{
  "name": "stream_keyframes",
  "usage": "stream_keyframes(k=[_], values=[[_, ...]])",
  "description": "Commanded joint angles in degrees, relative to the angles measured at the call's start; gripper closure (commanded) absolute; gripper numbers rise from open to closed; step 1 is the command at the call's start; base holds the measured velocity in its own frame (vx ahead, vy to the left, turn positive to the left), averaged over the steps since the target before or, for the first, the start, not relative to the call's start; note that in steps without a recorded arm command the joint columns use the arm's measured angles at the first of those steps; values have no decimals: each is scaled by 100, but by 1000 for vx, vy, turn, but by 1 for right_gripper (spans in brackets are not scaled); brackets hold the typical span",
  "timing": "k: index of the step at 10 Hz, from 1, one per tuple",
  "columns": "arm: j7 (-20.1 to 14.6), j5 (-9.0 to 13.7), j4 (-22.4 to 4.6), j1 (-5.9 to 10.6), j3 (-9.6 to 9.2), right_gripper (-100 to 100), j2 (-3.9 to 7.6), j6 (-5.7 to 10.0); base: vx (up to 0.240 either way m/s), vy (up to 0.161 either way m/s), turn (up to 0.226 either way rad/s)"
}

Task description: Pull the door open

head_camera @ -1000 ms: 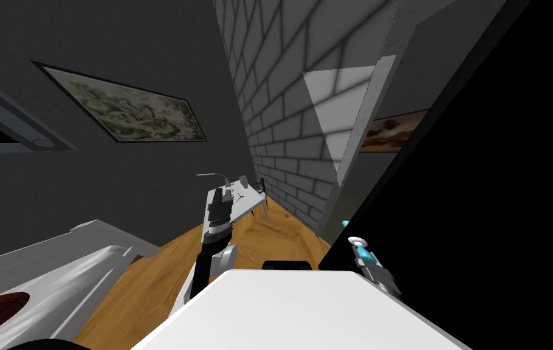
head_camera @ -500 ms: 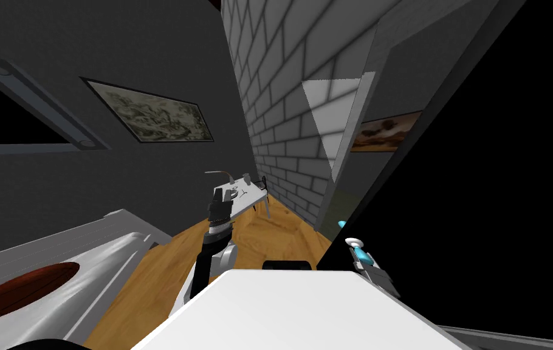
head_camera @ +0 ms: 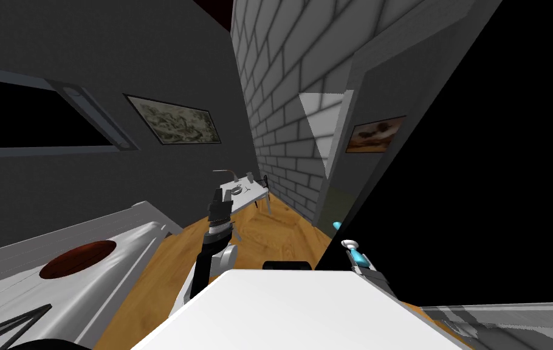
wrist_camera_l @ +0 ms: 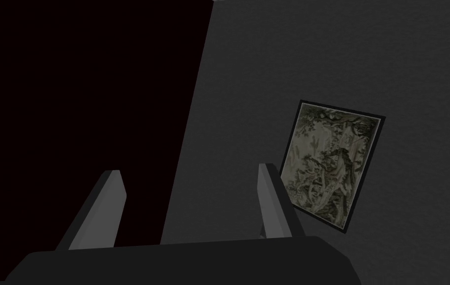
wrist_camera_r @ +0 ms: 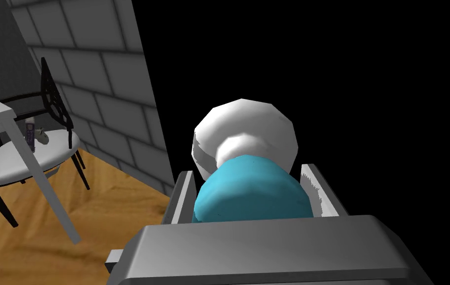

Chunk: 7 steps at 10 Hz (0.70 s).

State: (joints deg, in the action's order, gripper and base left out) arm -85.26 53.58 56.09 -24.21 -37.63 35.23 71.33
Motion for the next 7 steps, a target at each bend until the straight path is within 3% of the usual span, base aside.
stream_keyframes(k=[1,7], values=[[-70,-32,-60,27,-64,100,40,55,-148,-21,124],[-344,-157,-295,131,-314,100,195,271,-227,-16,122]])
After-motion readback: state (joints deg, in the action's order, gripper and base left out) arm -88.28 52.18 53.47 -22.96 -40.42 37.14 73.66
